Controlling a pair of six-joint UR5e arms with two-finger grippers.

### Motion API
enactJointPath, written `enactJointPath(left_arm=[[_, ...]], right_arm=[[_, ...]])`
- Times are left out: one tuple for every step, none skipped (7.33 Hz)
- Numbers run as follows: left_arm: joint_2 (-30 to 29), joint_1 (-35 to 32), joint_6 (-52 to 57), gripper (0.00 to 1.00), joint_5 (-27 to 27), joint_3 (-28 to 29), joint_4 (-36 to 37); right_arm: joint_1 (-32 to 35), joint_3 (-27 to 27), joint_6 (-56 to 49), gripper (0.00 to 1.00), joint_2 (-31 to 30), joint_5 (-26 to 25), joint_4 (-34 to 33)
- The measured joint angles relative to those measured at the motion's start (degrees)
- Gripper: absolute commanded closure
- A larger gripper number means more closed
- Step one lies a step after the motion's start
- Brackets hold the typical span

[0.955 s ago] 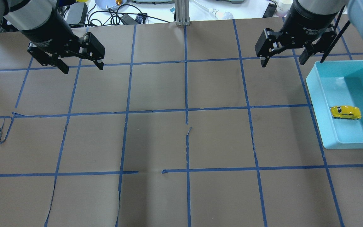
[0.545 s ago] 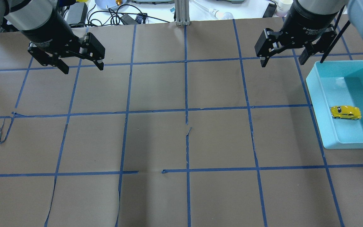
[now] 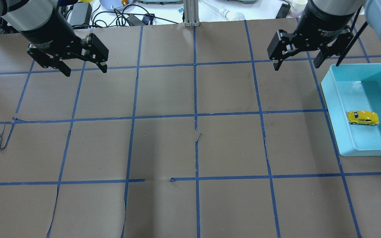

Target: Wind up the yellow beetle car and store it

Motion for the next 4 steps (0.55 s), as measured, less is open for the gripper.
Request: enactJointPath(left_arm=[[0.1, 0.2, 1.1, 0.00, 0.1, 0.1, 0.0], [0.1, 0.2, 1.7, 0.00, 0.1, 0.3, 0.1], [-0.2, 0.3, 2.0, 0.00, 0.1, 0.3, 0.4], [-0.6, 0.2, 2.0, 0.00, 0.0, 0.1, 1.1]], right_arm=[[0.0, 0.0, 0.0, 0.00, 0.0, 0.0, 0.0], [-0.1, 0.0, 0.0, 0.00, 0.0, 0.0, 0.0], [-0.1, 0.0, -0.1, 0.00, 0.0, 0.0, 0.0], [0.0, 0.0, -0.1, 0.00, 0.0, 0.0, 0.1]])
